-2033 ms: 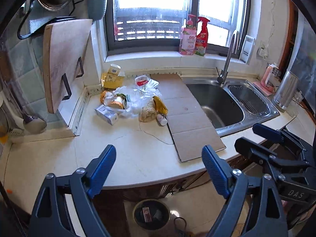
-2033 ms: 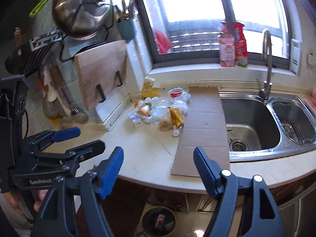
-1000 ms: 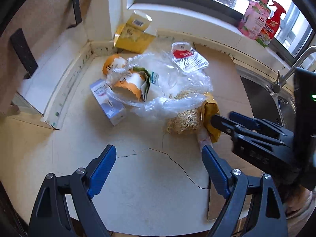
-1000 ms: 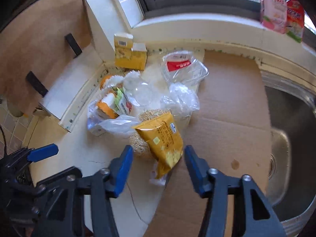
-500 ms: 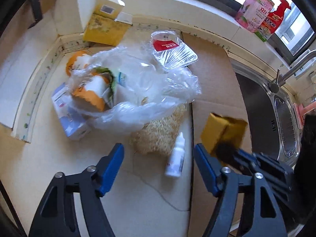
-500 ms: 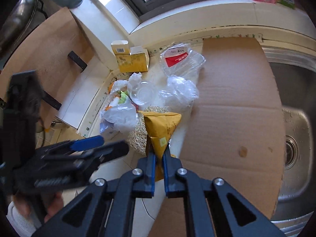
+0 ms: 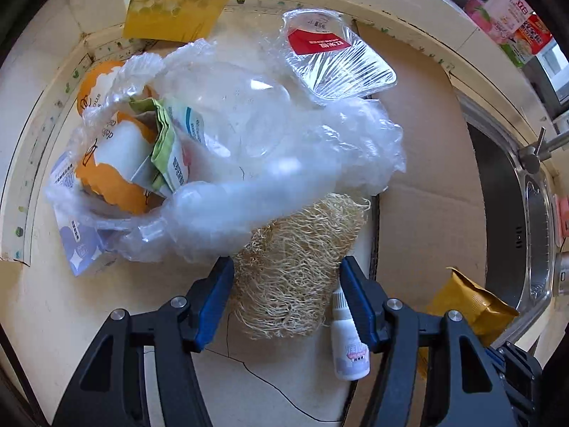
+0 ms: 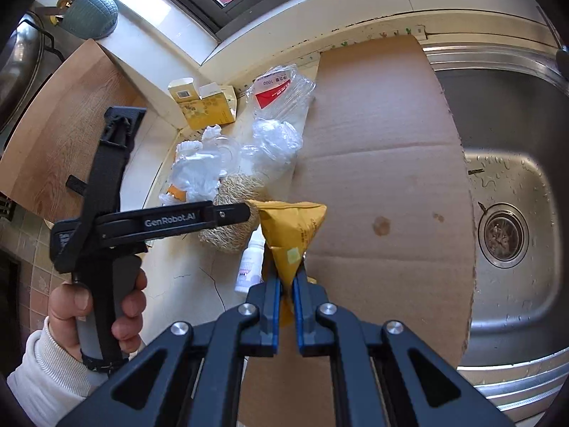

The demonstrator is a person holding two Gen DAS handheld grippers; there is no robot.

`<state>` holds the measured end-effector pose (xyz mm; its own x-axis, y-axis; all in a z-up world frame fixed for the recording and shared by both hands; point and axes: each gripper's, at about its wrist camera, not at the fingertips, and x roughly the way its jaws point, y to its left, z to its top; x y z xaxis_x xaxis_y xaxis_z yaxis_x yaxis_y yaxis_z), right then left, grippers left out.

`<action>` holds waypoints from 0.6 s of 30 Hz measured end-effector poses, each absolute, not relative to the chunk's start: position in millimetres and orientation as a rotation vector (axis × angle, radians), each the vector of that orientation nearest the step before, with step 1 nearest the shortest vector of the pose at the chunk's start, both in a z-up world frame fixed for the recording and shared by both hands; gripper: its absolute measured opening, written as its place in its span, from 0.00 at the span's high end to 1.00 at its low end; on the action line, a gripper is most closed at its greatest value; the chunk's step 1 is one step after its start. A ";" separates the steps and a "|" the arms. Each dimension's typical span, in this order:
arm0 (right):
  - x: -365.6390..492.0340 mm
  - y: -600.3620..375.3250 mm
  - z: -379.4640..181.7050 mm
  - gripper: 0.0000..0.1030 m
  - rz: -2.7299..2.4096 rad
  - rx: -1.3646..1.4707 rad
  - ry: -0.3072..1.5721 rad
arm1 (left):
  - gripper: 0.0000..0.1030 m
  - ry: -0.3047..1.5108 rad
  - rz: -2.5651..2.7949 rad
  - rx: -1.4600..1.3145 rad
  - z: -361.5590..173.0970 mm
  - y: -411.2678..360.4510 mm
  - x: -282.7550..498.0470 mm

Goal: Collect trash
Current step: 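Grasp the yellow paper packet with the right gripper while the left gripper grasps the loofah sponge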

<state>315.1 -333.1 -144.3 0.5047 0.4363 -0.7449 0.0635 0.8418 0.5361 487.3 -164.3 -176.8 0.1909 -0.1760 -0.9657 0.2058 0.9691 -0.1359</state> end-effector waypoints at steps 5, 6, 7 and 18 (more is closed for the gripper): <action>316.8 -327.6 -145.7 0.94 0.257 0.544 1.035 | 0.54 1.316 -0.273 0.049 -172.9 -165.7 480.7; 317.6 -325.7 -145.6 0.94 0.261 0.543 1.036 | 0.60 1.306 -0.281 0.036 -169.8 -162.9 478.6; 317.6 -323.8 -145.5 0.94 0.267 0.544 1.036 | 0.67 1.300 -0.291 0.016 -166.1 -158.8 475.6; 310.4 -295.7 -139.9 0.94 0.332 0.531 1.034 | 0.75 1.225 -0.295 -0.085 -131.7 -106.7 409.2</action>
